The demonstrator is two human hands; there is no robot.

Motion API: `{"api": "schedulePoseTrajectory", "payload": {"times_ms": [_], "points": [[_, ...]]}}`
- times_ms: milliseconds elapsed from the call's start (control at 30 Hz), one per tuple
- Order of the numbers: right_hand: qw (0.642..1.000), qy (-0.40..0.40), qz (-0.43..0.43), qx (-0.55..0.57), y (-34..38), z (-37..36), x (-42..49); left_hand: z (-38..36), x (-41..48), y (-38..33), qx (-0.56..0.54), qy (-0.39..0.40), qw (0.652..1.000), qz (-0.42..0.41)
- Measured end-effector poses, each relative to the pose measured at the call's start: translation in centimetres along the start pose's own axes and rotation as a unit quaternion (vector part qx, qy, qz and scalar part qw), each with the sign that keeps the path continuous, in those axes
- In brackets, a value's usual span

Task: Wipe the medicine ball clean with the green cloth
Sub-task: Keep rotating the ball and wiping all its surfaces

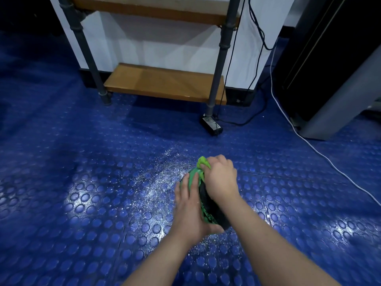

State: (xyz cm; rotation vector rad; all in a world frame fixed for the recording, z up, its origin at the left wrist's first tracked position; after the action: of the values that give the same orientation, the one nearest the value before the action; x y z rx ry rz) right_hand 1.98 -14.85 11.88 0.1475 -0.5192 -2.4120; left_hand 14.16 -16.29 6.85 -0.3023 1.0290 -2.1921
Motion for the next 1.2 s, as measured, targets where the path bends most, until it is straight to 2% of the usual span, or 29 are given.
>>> {"api": "schedulePoseTrajectory", "payload": {"times_ms": [67, 167, 400, 633, 733, 833, 867, 900, 967, 1000, 1100, 1133, 1200], "points": [[0.998, -0.044, 0.037, 0.007, 0.7, 0.4, -2.2, 0.0, -0.1, -0.1, -0.001, 0.006, 1.000, -0.016], [0.999, -0.026, 0.039, 0.004, 0.7, -0.1, -1.9, 0.0, -0.4, -0.3, -0.001, 0.005, 0.999, -0.043], [0.995, 0.079, -0.061, -0.026, 0.3, -0.9, 3.4, 0.4, 0.0, 0.7, -0.034, 0.000, 0.999, -0.001], [0.976, 0.136, -0.171, 0.020, -2.0, -3.1, 6.2, 1.0, -0.1, 2.1, -0.051, 0.010, 0.998, -0.040], [0.965, 0.140, -0.209, 0.079, -3.5, -3.5, 6.2, 1.4, 0.0, 3.1, -0.063, 0.024, 0.996, -0.052], [0.922, 0.123, -0.257, 0.263, -5.7, -3.3, 5.9, 1.7, -0.2, 3.7, -0.085, 0.033, 0.995, -0.047], [0.908, 0.097, -0.242, 0.329, -6.0, -2.6, 5.7, 1.7, -0.2, 3.8, -0.093, 0.034, 0.994, -0.039], [0.902, 0.037, -0.236, 0.360, -6.3, -1.2, 5.0, 1.7, 0.0, 3.9, -0.101, 0.034, 0.994, -0.033], [0.943, -0.064, -0.129, 0.300, -5.5, 1.2, 3.3, 1.7, 0.8, 3.7, -0.102, 0.030, 0.994, -0.028], [0.960, -0.084, -0.050, 0.261, -4.3, 1.5, 2.1, 1.8, 1.3, 3.4, -0.099, 0.027, 0.994, -0.029], [0.989, -0.025, 0.116, 0.087, 0.0, -0.5, -3.0, 1.8, 2.0, 2.9, -0.088, 0.036, 0.995, -0.036], [0.990, -0.021, 0.136, 0.034, 0.5, -1.1, -3.9, 1.6, 1.9, 3.0, -0.089, 0.040, 0.995, -0.035], [0.990, -0.016, 0.138, 0.031, 0.7, -1.4, -3.6, 1.5, 1.7, 3.5, -0.091, 0.029, 0.995, -0.022]]}}
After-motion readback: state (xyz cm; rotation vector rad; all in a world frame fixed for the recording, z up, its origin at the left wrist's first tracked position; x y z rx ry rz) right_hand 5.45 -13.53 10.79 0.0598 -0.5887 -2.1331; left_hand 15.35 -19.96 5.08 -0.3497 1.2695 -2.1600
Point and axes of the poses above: each hand's wrist, its own x-axis towards the middle knuckle, its own z-axis out of the back of the hand, y = z × x, the point moved 6 cm from there along x, towards the middle knuckle, and after that the axes turned 4 degrees about -y, right-handed, at the moved point
